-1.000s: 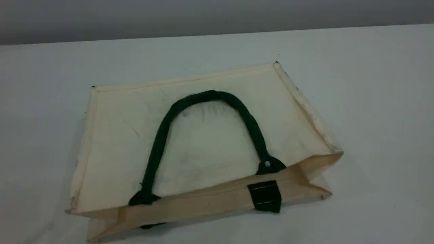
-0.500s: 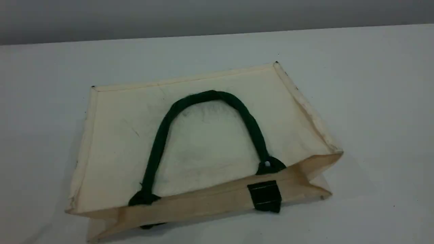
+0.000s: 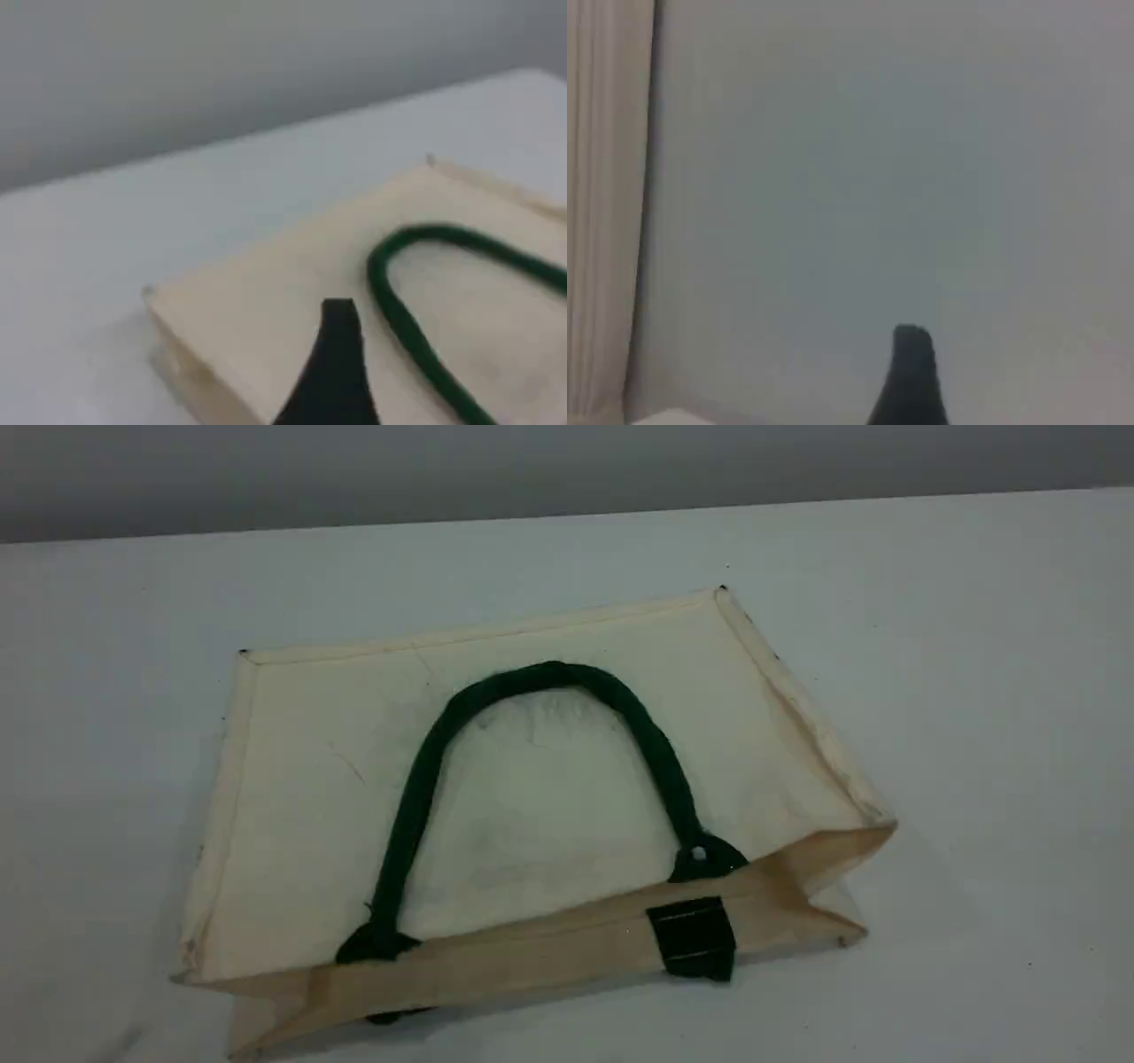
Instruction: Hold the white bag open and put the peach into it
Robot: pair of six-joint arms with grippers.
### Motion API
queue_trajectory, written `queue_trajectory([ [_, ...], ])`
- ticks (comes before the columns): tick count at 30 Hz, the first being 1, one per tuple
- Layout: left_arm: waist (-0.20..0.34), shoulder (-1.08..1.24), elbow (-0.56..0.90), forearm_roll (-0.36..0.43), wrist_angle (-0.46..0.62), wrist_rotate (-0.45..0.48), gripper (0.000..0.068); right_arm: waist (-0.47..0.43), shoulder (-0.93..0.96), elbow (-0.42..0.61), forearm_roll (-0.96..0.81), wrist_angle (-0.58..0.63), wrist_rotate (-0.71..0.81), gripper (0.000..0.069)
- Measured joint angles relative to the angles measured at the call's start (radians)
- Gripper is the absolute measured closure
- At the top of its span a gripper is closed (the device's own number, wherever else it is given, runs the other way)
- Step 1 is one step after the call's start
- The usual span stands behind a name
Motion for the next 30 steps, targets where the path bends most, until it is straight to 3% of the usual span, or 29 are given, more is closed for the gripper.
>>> queue_trajectory([
  [15, 0.000, 0.000, 0.000, 0.003, 0.186, -0.001, 0.0101, 0.000, 0.000, 0.000, 0.000, 0.000, 0.000, 0.0180],
  [26, 0.000, 0.000, 0.000, 0.003, 0.182, -0.002, 0.0101, 0.000, 0.000, 0.000, -0.019, -0.046, -0.015, 0.0180],
  [30, 0.000, 0.000, 0.000, 0.003, 0.182, -0.003, 0.0101, 0.000, 0.000, 0.000, -0.136, -0.044, 0.090, 0.0180],
])
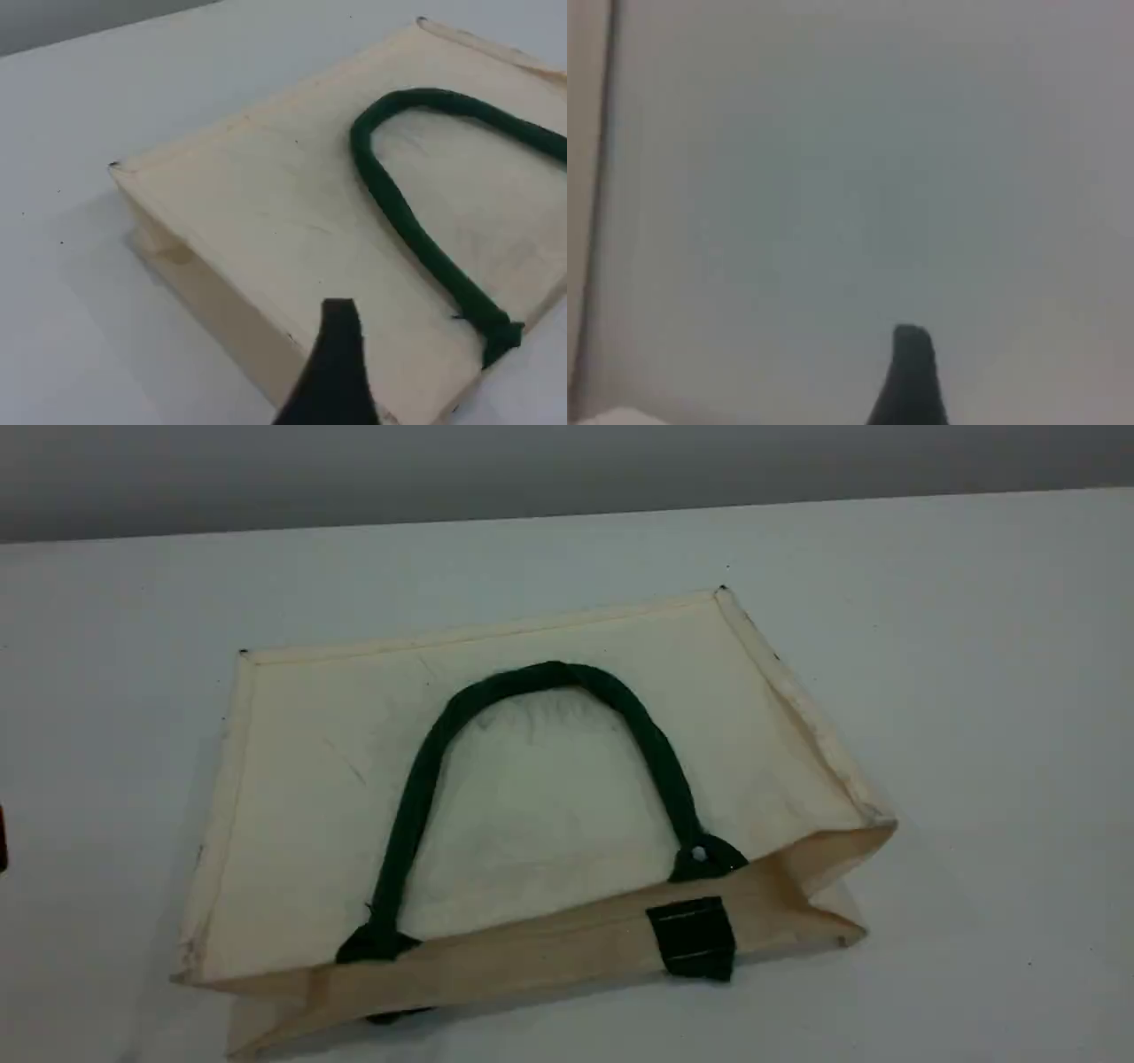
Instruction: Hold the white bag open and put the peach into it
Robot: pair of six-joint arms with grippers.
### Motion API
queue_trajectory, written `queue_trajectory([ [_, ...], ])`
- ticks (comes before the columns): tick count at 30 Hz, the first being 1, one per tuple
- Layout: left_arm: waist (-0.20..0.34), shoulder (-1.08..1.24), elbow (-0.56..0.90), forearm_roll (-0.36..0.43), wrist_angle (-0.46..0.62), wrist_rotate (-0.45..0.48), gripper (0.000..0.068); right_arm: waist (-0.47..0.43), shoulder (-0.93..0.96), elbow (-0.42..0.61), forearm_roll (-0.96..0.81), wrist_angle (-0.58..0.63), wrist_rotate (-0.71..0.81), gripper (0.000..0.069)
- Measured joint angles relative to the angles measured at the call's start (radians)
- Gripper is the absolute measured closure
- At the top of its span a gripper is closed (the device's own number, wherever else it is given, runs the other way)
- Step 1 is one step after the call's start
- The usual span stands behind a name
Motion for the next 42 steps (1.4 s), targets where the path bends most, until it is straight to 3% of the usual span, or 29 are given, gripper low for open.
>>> queue_trajectory([
  [5, 0.000, 0.000, 0.000, 0.000, -0.001, 0.001, 0.0101, 0.000, 0.000, 0.007, -0.298, -0.002, 0.302, 0.0180],
  [9, 0.000, 0.000, 0.000, 0.000, -0.001, 0.002, 0.0101, 0.000, 0.000, 0.074, -0.540, -0.064, 0.556, 0.0180],
  [16, 0.000, 0.000, 0.000, 0.000, -0.001, 0.002, 0.0101, 0.000, 0.001, 0.230, -0.732, -0.312, 0.854, 0.0180],
  [22, 0.000, 0.000, 0.000, 0.000, -0.001, 0.002, 0.0101, 0.000, 0.001, 0.365, -0.803, -0.522, 0.873, 0.0180],
  [29, 0.000, 0.000, 0.000, 0.000, -0.001, 0.002, 0.0101, 0.000, 0.001, 0.499, -0.892, -0.672, 0.833, 0.0180],
  [34, 0.000, 0.000, 0.000, 0.000, -0.001, 0.002, 0.0101, 0.000, 0.000, 0.527, -0.856, -0.650, 0.800, 0.0180],
  [42, 0.000, 0.000, 0.000, 0.000, -0.001, 0.002, 0.0101, 0.000, 0.000, 0.525, -0.800, -0.489, 0.724, 0.0180],
])
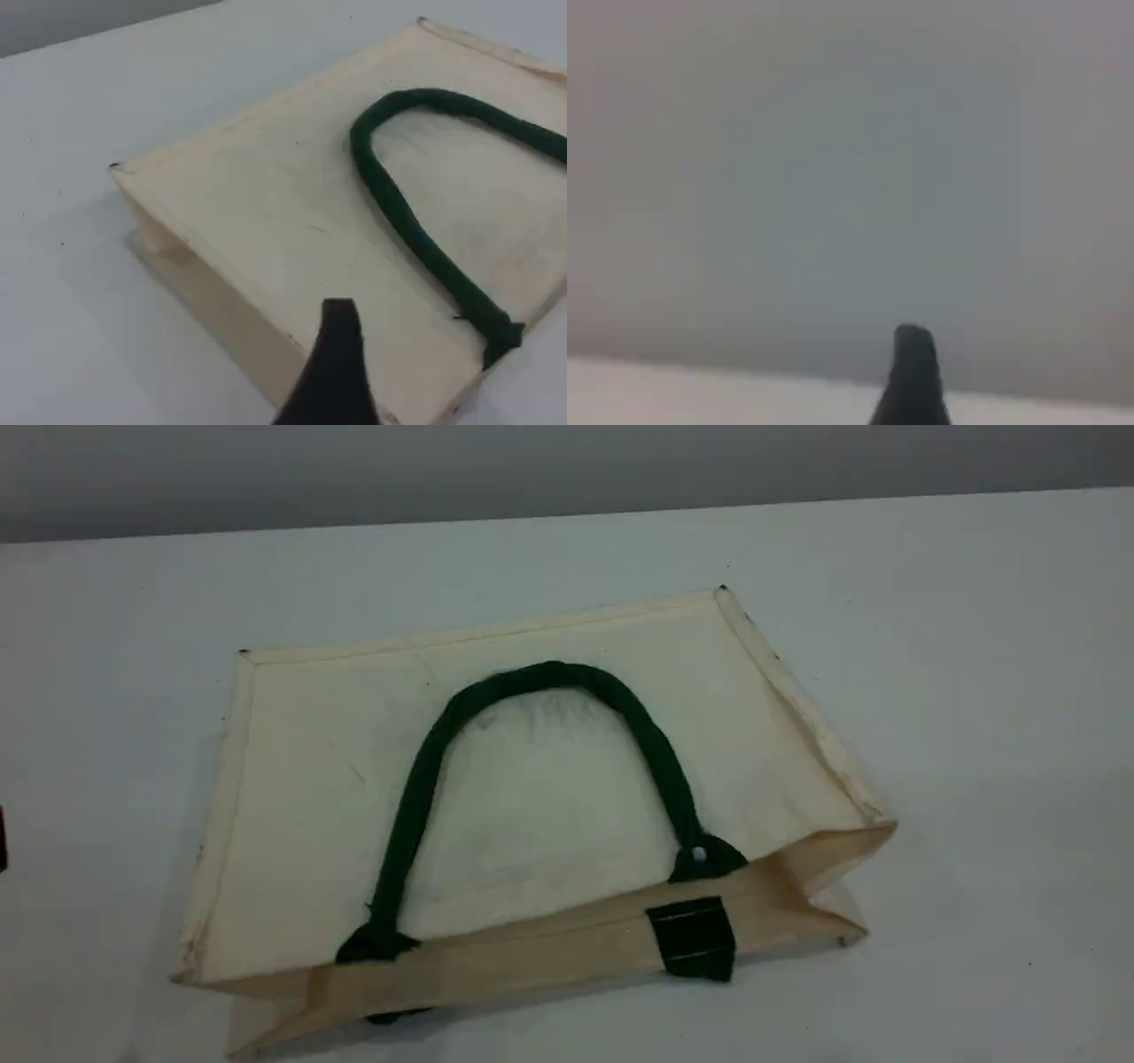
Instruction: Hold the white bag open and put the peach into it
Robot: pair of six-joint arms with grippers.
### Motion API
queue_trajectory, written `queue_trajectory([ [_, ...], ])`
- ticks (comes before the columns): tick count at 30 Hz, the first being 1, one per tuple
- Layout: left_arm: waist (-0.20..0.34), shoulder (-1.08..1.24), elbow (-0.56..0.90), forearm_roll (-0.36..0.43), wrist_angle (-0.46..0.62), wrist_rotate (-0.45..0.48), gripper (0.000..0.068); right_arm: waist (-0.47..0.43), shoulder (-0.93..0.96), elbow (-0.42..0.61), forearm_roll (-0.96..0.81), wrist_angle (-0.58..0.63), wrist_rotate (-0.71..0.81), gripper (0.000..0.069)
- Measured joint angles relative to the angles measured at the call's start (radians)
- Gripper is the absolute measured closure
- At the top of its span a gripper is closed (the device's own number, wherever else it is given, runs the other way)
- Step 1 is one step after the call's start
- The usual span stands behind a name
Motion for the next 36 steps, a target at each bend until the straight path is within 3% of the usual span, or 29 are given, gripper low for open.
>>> queue_trajectory([
  [7, 0.000, 0.000, 0.000, 0.000, 0.000, 0.000, 0.0101, 0.000, 0.000, 0.000, 0.012, 0.131, 0.004, 0.0180],
  [13, 0.000, 0.000, 0.000, 0.000, 0.000, 0.000, 0.0101, 0.000, 0.000, 0.000, 0.011, 0.159, 0.004, 0.0180],
  [20, 0.000, 0.000, 0.000, 0.000, 0.000, 0.000, 0.0101, 0.000, 0.000, 0.000, -0.001, 0.308, 0.004, 0.0180],
  [36, 0.000, 0.000, 0.000, 0.000, 0.000, 0.000, 0.0101, -0.003, -0.006, 0.000, 0.001, 0.343, 0.004, 0.0180],
])
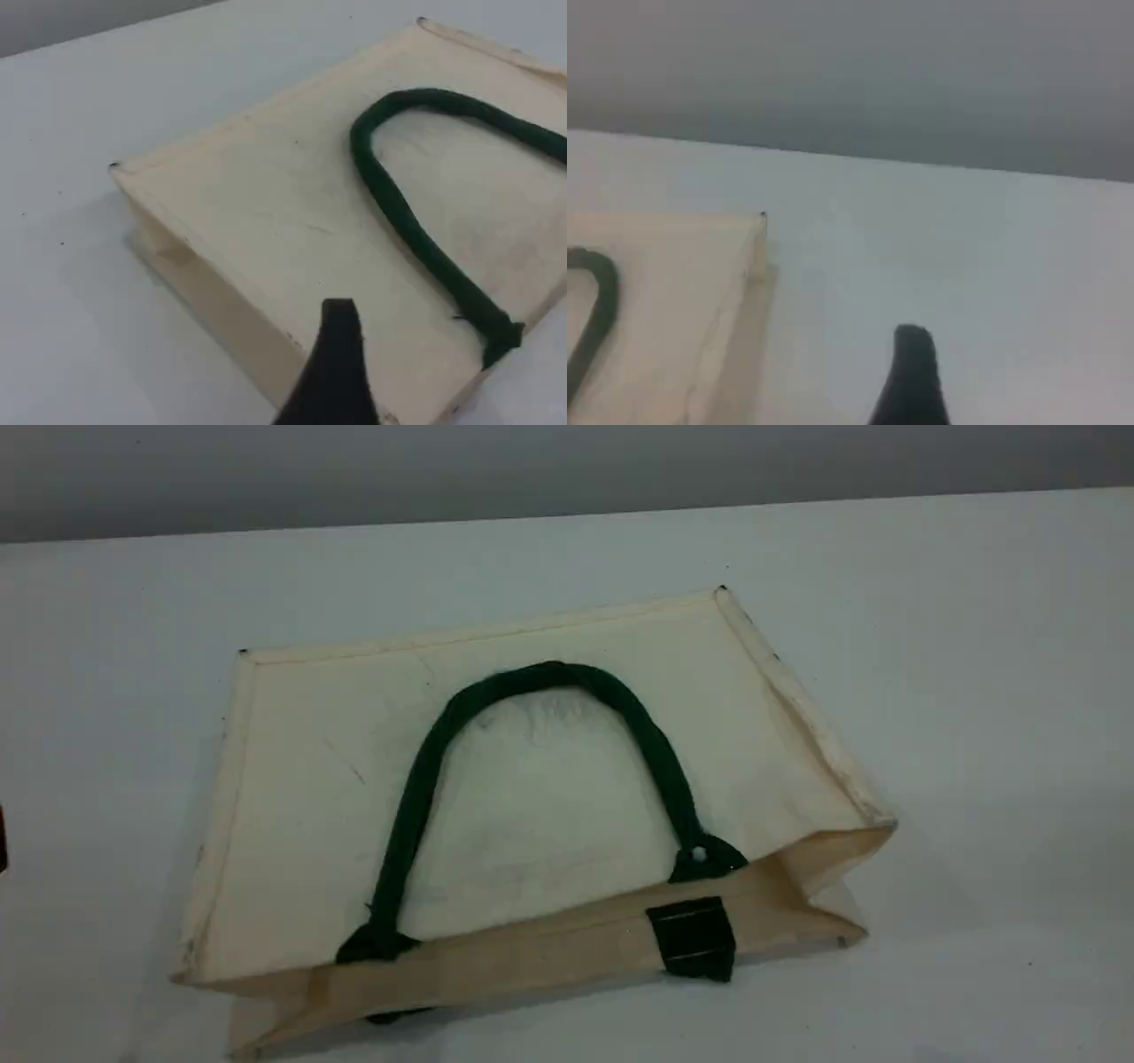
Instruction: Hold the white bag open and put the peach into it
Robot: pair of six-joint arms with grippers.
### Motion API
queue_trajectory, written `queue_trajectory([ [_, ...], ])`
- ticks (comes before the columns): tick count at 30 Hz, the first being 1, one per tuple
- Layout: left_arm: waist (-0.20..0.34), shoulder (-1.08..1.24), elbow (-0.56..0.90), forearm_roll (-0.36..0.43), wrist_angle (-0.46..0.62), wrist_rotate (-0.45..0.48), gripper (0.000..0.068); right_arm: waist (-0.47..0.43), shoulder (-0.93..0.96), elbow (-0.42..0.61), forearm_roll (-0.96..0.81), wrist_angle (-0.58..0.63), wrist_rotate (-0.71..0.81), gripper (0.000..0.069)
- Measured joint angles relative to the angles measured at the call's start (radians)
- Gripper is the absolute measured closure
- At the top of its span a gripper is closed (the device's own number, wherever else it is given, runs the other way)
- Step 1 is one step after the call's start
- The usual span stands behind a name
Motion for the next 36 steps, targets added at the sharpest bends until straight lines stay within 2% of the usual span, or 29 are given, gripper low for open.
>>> queue_trajectory([
  [13, 0.000, 0.000, 0.000, 0.000, 0.000, 0.000, 0.0101, -0.210, -0.047, 0.000, 0.000, -0.001, 0.000, 0.0180],
  [21, 0.000, 0.000, 0.000, 0.000, 0.000, 0.000, 0.0101, -0.217, -0.046, 0.000, 0.000, -0.001, 0.000, 0.0180],
  [24, -0.023, 0.000, 0.000, 0.004, 0.000, 0.000, 0.0101, -0.217, -0.046, 0.000, 0.000, -0.001, 0.000, 0.0180],
  [30, -0.019, 0.000, 0.000, 0.004, -0.001, 0.001, 0.0101, -0.217, -0.046, 0.000, 0.000, -0.001, 0.000, 0.0180],
  [33, 0.020, -0.026, 0.000, 0.004, 0.007, 0.001, 0.0101, -0.217, -0.046, 0.000, 0.000, -0.001, 0.000, 0.0180],
  [36, 0.106, -0.079, 0.000, 0.026, 0.008, 0.030, 0.0101, -0.217, -0.046, 0.000, 0.000, -0.001, 0.000, 0.0180],
])
